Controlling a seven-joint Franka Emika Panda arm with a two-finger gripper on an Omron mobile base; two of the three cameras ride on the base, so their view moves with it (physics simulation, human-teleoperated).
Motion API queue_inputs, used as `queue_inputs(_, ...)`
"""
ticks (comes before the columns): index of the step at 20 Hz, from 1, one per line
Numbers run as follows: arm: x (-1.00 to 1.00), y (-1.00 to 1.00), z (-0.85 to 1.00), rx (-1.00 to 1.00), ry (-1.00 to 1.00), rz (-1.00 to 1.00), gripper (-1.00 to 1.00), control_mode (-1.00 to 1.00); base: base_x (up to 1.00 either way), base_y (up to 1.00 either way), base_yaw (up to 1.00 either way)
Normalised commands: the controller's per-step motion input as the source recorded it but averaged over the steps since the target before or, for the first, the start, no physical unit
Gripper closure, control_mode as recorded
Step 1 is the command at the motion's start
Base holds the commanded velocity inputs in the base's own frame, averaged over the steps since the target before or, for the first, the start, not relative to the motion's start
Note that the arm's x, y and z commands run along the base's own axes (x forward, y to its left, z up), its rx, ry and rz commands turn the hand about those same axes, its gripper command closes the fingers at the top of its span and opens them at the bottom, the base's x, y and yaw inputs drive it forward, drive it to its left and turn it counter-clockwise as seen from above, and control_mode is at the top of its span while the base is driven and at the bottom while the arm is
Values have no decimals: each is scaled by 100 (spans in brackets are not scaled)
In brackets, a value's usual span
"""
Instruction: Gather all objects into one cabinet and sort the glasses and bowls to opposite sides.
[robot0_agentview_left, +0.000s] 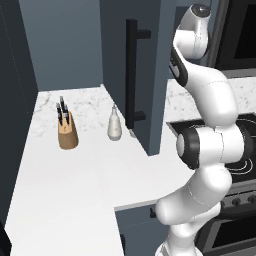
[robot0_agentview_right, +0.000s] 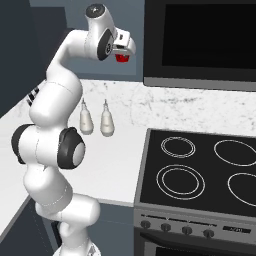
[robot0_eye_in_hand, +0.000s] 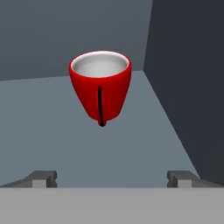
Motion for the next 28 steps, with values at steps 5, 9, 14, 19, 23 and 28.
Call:
queue_inputs(5,0,0,0,0,0,0,-100,-100,0,0,0)
queue_inputs(9,1,0,0,0,0,0,-100,-100,0,0,0)
queue_inputs(14,10,0,0,0,0,-1,-100,-100,0,0,0)
queue_inputs(19,28,6,0,0,0,-2,-100,-100,0,0,0)
queue_inputs(23,25,6,0,0,0,-2,-100,-100,0,0,0)
queue_inputs(28,16,2,0,0,0,-1,-100,-100,0,0,0)
